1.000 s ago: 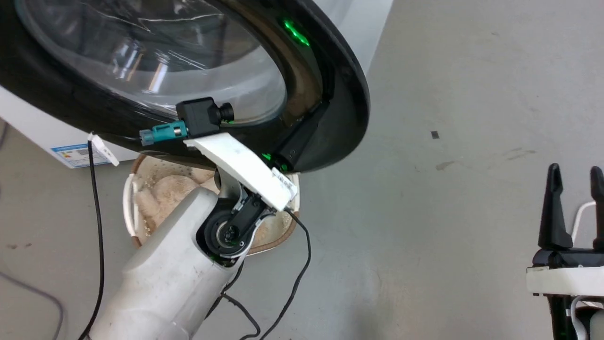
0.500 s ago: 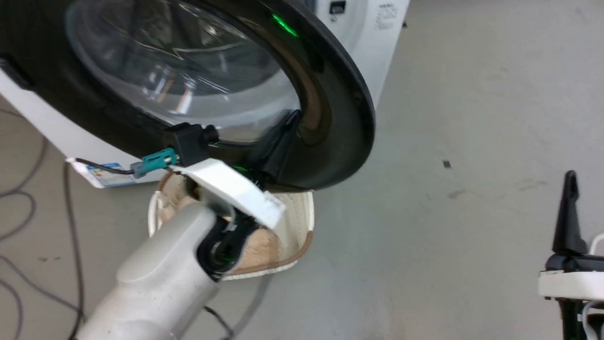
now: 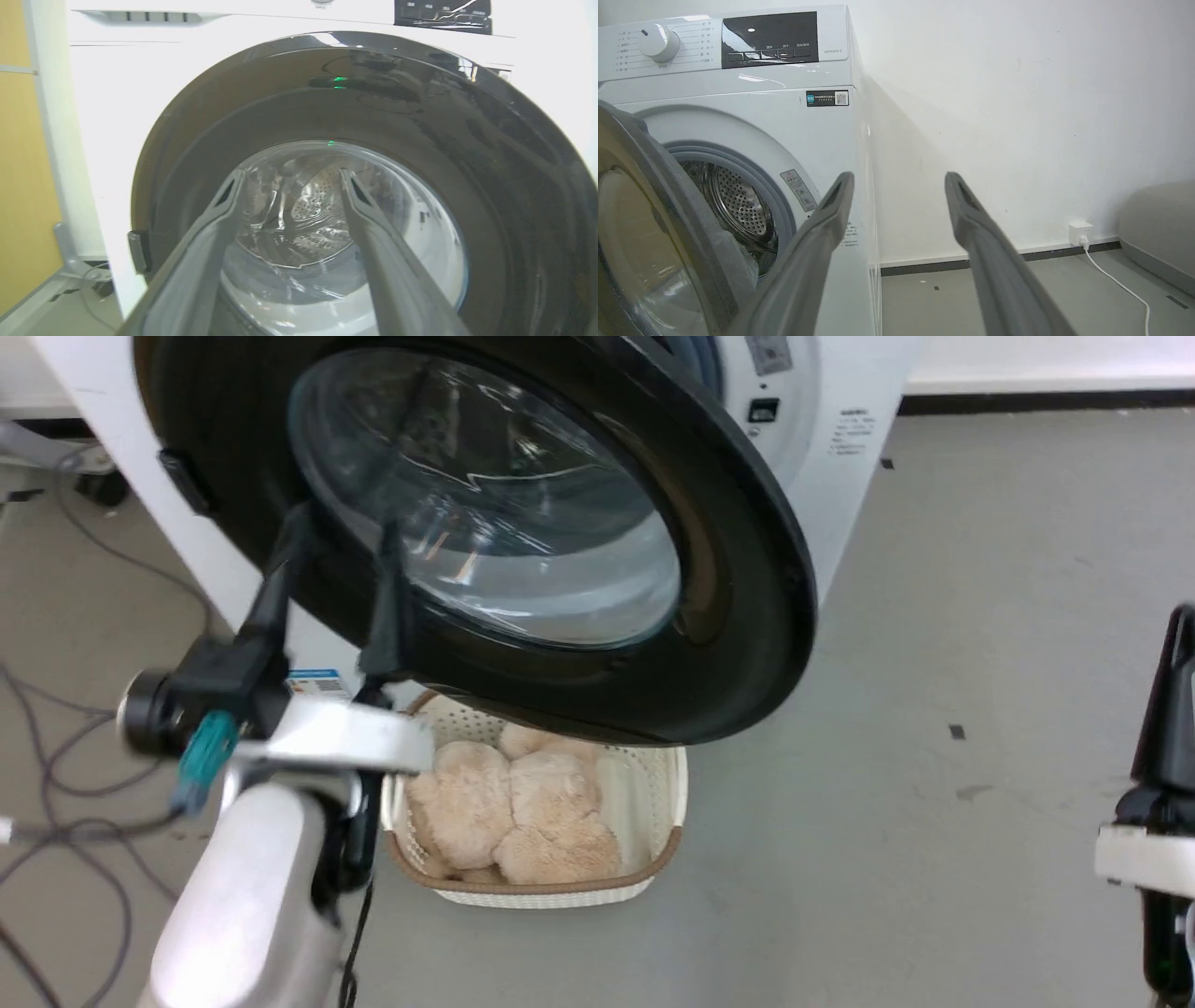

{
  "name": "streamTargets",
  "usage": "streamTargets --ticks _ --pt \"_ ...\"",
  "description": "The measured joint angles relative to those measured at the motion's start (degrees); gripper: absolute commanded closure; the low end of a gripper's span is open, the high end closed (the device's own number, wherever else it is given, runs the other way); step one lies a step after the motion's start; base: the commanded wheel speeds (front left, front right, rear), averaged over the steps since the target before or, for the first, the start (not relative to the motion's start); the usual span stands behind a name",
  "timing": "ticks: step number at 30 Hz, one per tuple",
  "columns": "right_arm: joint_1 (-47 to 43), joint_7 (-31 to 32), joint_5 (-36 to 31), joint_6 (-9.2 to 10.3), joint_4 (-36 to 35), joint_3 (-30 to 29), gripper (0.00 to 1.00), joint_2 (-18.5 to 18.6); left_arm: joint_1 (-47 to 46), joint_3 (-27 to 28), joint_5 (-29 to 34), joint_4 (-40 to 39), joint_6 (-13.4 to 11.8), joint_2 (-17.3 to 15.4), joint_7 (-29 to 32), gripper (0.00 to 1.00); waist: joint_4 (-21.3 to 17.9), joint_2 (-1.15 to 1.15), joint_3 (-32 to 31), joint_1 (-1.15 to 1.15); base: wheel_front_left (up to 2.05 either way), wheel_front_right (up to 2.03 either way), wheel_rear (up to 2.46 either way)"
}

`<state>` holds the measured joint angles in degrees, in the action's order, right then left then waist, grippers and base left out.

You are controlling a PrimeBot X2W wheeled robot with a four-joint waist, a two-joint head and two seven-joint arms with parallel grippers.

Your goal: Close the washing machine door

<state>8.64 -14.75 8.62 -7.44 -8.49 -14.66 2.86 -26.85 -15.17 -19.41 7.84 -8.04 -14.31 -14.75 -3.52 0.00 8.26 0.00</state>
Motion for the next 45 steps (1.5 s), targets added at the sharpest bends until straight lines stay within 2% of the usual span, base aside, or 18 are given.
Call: streamTargets --ticks 3,8,9,10,12,18,19,22,27,31,38,45 --pt "1.69 0.0 -0.69 0.0 -1.14 0.58 0.0 0.0 4.2 2.68 3.96 -2.87 -1.51 0.42 0.0 0.0 1.15 0.0 -0.52 0.0 0.0 0.0 0.0" --pt "4.91 0.0 -2.37 0.0 -3.64 4.69 0.0 0.0 11.57 7.44 6.42 -7.5 -1.63 1.31 0.0 0.0 2.79 0.0 -1.12 0.0 0.0 0.0 0.0" --pt "5.7 0.01 -2.58 0.0 -3.98 5.42 0.4 -0.01 13.12 8.38 6.76 -8.08 -1.64 1.62 -0.01 0.0 3.11 0.0 -1.18 0.0 0.0 0.0 0.0" --pt "6.37 0.0 -2.61 0.0 -4.52 6.23 0.68 0.1 14.43 9.31 7.24 -8.44 -1.61 1.77 0.0 0.0 3.43 0.0 -1.25 0.0 0.0 0.0 0.0" --pt "7.55 0.0 -2.24 0.0 -5.34 8.29 1.0 0.87 16.67 11.0 7.94 -9.07 -1.59 2.31 0.0 0.0 4.04 0.0 -1.4 0.0 0.0 0.0 0.0" --pt "9.93 0.0 1.49 0.0 -6.35 18.74 1.0 5.99 22.36 14.43 9.59 -10.0 0.45 4.79 0.0 0.0 6.21 0.0 -1.77 0.0 0.0 0.0 0.0" --pt "10.23 0.0 3.76 0.0 -6.1 23.14 1.0 7.51 23.26 15.47 10.35 -10.25 1.22 5.92 0.0 0.0 6.96 0.0 -1.66 0.0 0.0 0.0 0.0" --pt "10.18 0.0 5.04 0.0 -4.81 27.1 1.0 9.32 23.34 16.61 10.84 -10.11 2.71 6.57 0.0 0.0 7.49 0.0 -1.3 0.0 0.0 0.0 0.0" --pt "9.46 0.0 5.65 0.0 -0.47 32.6 1.0 12.87 23.32 16.74 12.76 -10.35 3.55 8.42 0.0 0.0 8.16 0.0 -0.24 0.0 0.0 0.0 0.0" --pt "7.9 0.0 6.61 -0.01 4.1 33.57 1.0 13.85 23.14 16.46 14.39 -10.28 4.07 8.88 0.0 0.0 8.48 0.0 1.12 0.0 0.0 0.0 0.0" --pt "7.9 0.01 7.44 0.0 12.57 31.12 1.0 15.64 20.55 15.51 16.25 -10.87 4.53 10.01 0.0 0.0 9.24 0.0 4.99 0.0 0.0 0.0 0.0" --pt "12.59 0.0 7.43 -0.09 17.97 28.06 1.0 16.36 18.24 14.63 17.25 -11.07 4.48 10.33 0.0 0.0 10.37 0.0 9.14 0.01 0.0 0.0 0.0"
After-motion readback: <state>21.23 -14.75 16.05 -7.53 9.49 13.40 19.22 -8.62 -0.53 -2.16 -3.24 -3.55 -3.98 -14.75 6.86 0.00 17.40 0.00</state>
